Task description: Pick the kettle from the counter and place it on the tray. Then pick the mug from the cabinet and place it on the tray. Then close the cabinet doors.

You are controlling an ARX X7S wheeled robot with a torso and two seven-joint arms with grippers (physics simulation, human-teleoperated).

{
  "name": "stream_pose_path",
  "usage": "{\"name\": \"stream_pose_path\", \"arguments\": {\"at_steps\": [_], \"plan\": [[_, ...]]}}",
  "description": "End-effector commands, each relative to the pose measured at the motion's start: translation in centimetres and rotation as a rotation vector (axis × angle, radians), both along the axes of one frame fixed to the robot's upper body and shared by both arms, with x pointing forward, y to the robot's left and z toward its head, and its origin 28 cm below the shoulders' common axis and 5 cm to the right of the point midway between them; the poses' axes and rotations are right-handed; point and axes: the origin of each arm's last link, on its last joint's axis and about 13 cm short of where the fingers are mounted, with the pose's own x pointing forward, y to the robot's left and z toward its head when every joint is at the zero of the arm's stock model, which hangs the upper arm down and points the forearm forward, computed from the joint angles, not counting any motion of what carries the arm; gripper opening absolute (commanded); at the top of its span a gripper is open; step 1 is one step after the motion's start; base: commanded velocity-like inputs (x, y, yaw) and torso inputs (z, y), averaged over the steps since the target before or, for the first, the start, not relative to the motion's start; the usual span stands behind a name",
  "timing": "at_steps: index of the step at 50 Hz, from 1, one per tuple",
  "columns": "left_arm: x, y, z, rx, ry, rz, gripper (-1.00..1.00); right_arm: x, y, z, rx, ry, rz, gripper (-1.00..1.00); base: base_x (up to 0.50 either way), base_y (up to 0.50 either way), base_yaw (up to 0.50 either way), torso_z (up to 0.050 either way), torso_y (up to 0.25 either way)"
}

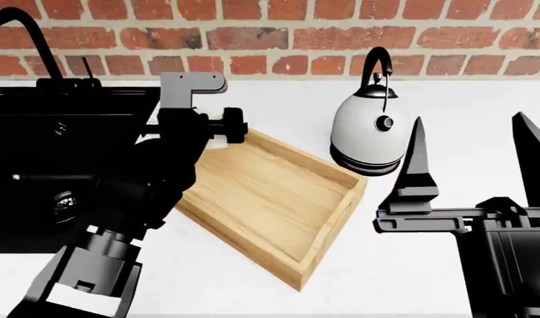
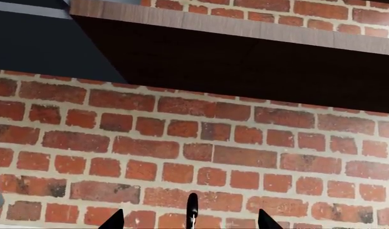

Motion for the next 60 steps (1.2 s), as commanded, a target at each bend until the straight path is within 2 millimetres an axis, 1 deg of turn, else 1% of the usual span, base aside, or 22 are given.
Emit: {"name": "stream_pose_path", "arguments": {"at_steps": [1,6,11,14,16,21,24,26,29,33,36,39,42,45,51,55,60], "plan": [[0.2,0.1,-0.3,-0.015,0.003,0.010,1.00,0.2,0.0,-0.2,0.001,0.005,0.001,1.00,0.00,0.00,0.00,0.000,0.000],[0.2,0.2,-0.1,-0.020,0.000,0.011,1.00,0.3,0.0,-0.2,0.002,0.007,0.001,1.00,0.00,0.00,0.00,0.000,0.000],[0.2,0.4,0.5,-0.023,-0.011,0.012,1.00,0.3,0.1,-0.3,0.002,0.008,0.002,1.00,0.00,0.00,0.00,0.000,0.000],[0.0,0.5,1.4,-0.030,-0.028,0.010,1.00,0.3,0.1,-0.2,0.002,0.008,0.002,1.00,0.00,0.00,0.00,0.000,0.000],[-0.4,0.6,2.4,-0.043,-0.053,-0.003,1.00,0.3,0.1,-0.2,0.001,0.008,0.002,1.00,0.00,0.00,0.00,0.000,0.000],[-2.1,0.7,6.0,-0.073,-0.142,-0.055,1.00,0.3,0.2,0.0,-0.004,0.007,0.001,1.00,0.00,0.00,0.00,0.000,0.000],[-3.4,0.7,7.7,-0.080,-0.192,-0.086,1.00,0.4,0.3,0.4,-0.013,0.012,-0.002,1.00,0.00,0.00,0.00,0.000,0.000],[-4.5,0.7,8.6,-0.081,-0.225,-0.113,1.00,0.5,0.3,1.0,-0.030,0.030,-0.002,1.00,0.00,0.00,0.00,0.000,0.000],[-6.4,0.5,9.6,-0.070,-0.266,-0.155,1.00,0.9,0.4,2.6,-0.040,0.099,0.023,1.00,0.00,0.00,0.00,0.000,0.000],[-9.1,0.4,10.8,-0.063,-0.324,-0.185,1.00,2.4,0.3,5.6,0.010,0.214,0.036,1.00,0.00,0.00,0.00,0.000,0.000],[-11.0,0.4,11.2,-0.058,-0.357,-0.203,1.00,3.8,0.2,7.4,0.034,0.269,0.023,1.00,0.00,0.00,0.00,0.000,0.000],[-12.3,0.5,11.4,-0.050,-0.378,-0.215,1.00,5.5,0.3,8.6,0.038,0.331,0.004,1.00,0.00,0.00,0.00,0.000,0.000],[-13.2,0.8,11.4,-0.053,-0.390,-0.216,1.00,7.3,0.8,9.5,0.035,0.399,-0.011,1.00,0.00,0.00,0.00,0.000,0.000],[-13.7,1.1,11.2,-0.059,-0.395,-0.220,1.00,9.2,1.4,10.2,0.001,0.482,-0.003,1.00,0.00,0.00,0.00,0.000,0.000],[-14.2,1.6,11.0,-0.060,-0.397,-0.223,1.00,12.4,2.2,11.1,-0.010,0.556,-0.003,1.00,0.00,0.00,0.00,0.000,0.000],[-14.3,1.9,10.9,-0.061,-0.396,-0.218,1.00,14.1,2.6,11.1,-0.009,0.589,-0.005,1.00,0.00,0.00,0.00,0.000,0.000],[-14.2,2.2,10.7,-0.063,-0.394,-0.215,1.00,15.8,3.0,11.3,-0.008,0.612,-0.022,1.00,0.00,0.00,0.00,0.000,0.000]]}}
